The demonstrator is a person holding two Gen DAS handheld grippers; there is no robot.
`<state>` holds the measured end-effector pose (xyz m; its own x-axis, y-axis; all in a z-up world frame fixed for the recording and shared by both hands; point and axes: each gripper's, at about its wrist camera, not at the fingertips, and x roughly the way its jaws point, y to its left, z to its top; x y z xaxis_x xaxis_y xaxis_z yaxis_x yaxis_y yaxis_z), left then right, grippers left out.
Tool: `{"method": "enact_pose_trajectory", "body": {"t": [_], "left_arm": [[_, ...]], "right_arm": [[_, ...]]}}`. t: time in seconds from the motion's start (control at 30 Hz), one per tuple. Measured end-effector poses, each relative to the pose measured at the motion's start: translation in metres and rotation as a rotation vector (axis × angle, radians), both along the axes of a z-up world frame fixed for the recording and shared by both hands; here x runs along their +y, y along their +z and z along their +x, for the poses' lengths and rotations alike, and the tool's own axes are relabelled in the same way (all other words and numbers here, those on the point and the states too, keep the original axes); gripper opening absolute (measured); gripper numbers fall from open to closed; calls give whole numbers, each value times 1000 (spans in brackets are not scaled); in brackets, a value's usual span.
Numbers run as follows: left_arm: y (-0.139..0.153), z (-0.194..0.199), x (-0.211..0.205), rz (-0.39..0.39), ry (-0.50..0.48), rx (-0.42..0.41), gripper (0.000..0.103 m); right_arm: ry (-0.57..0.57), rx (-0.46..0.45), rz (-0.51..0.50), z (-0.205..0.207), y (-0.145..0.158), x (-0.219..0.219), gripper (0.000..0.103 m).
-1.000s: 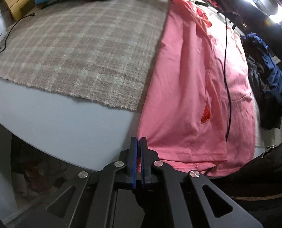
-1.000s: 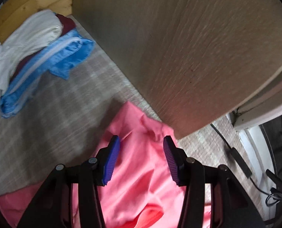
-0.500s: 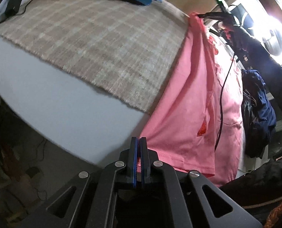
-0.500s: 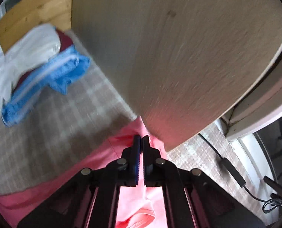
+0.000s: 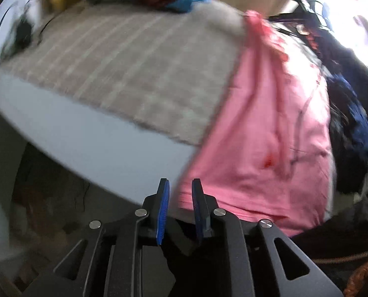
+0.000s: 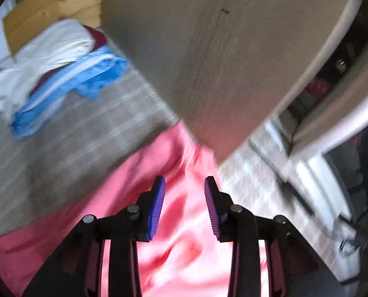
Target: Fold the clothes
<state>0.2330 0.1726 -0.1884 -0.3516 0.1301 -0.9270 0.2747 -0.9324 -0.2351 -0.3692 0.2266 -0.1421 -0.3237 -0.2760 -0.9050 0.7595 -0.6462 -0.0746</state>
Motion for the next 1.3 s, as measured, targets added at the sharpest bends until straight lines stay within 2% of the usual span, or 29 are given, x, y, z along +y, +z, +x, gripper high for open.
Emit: {"method": "enact_pose_trajectory", "body": {"t": [0.17, 0.3, 0.43, 0.63, 0.73, 0.77, 0.8, 0.83, 0.87, 0.9, 0.93, 1.03, 1.13, 1.2, 1.3], "left_arm": [[5, -9, 54, 63, -155, 35, 21], [4, -20, 95, 67, -255, 27, 22], [9, -18, 118, 43, -310, 26, 29], [-1, -21, 151, -28, -372, 15, 34], [-12, -23, 162, -69, -404, -9, 34], [-17, -24, 164, -83, -409, -30, 30], [-19, -24, 162, -95, -403, -29, 23], [-21, -24, 161, -106, -397, -27, 9], [-20, -24, 157, -78, -388, -21, 2], [-17, -23, 152, -59, -373, -12, 2], [-13, -22, 147, -41, -358, -3, 2], [14, -11, 130, -15, -308, 63, 1], [44, 1, 104, 4, -208, 122, 1], [59, 9, 87, -18, -152, 150, 1], [63, 10, 86, -31, -170, 158, 1]], "right_arm": [[36, -94, -40, 36, -8, 26, 33], [64, -169, -72, 64, -15, 48, 33], [93, -244, -104, 92, -21, 69, 34], [133, -206, -71, 100, -27, 60, 34], [146, -192, -64, 101, -29, 57, 34], [148, -188, -63, 102, -30, 56, 34], [152, -182, -64, 103, -31, 56, 33], [158, -175, -64, 103, -30, 56, 32], [161, -170, -63, 104, -31, 53, 23], [164, -168, -62, 104, -32, 49, 10], [163, -172, -66, 104, -31, 48, 6], [161, -133, -99, 106, -18, 51, 3], [150, -103, -159, 106, 2, 60, 3], [144, -91, -187, 105, 13, 63, 3], [137, -68, -175, 105, 19, 61, 3]]}}
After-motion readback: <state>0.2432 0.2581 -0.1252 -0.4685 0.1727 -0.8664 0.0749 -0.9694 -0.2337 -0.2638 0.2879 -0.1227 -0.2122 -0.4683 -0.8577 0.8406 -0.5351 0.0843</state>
